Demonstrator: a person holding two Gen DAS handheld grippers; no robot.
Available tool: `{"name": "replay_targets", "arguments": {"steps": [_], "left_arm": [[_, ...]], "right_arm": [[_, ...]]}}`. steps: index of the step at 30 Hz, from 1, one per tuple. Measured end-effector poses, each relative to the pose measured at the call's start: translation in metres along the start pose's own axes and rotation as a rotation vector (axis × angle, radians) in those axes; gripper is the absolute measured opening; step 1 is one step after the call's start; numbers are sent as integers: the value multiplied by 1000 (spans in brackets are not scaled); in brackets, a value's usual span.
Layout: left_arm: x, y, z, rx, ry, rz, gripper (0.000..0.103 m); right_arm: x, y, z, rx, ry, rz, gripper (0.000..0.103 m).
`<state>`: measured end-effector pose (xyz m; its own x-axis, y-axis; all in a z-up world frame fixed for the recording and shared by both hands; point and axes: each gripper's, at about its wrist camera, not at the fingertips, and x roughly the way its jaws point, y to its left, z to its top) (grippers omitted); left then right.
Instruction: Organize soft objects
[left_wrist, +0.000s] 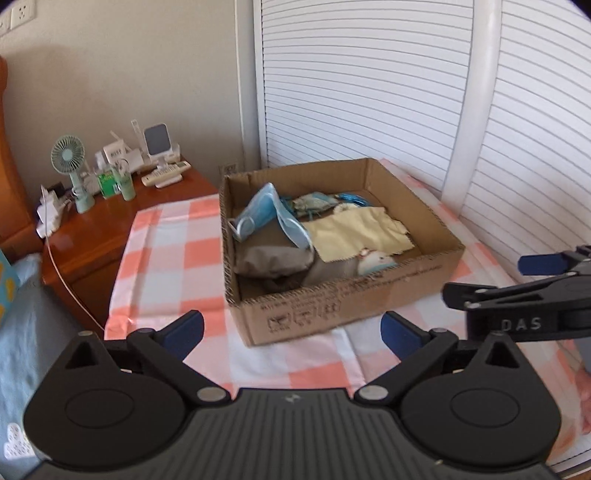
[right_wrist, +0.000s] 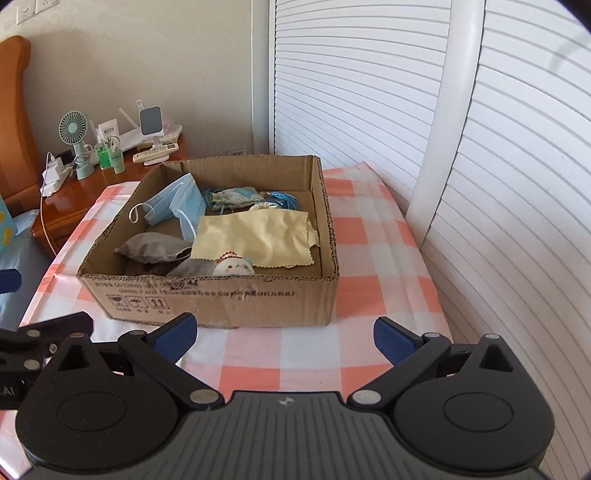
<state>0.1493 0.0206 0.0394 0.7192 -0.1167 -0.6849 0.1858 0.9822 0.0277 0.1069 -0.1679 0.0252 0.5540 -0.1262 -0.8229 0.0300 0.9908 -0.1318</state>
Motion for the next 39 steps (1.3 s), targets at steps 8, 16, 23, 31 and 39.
{"name": "replay_targets", "arguments": {"steps": [8, 16, 23, 31, 39], "left_arm": [[-11, -4, -7, -36, 4, 5, 102], [-10, -6, -6, -43, 3, 23, 102], [-10, -6, -7, -47, 5, 31, 102], [-10, -5, -7, -53, 10, 37, 102], [-11, -6, -8, -52, 9, 43, 102]], "right_arm": [[-11, 3, -1, 1, -2, -25, 103], [-11, 0, -3, 12, 5, -28, 103], [-11, -1, -3, 11, 4, -30, 103], [-13, 0, -3, 10, 1, -27, 103], [-13, 1, -4, 9, 2, -26, 103]]}}
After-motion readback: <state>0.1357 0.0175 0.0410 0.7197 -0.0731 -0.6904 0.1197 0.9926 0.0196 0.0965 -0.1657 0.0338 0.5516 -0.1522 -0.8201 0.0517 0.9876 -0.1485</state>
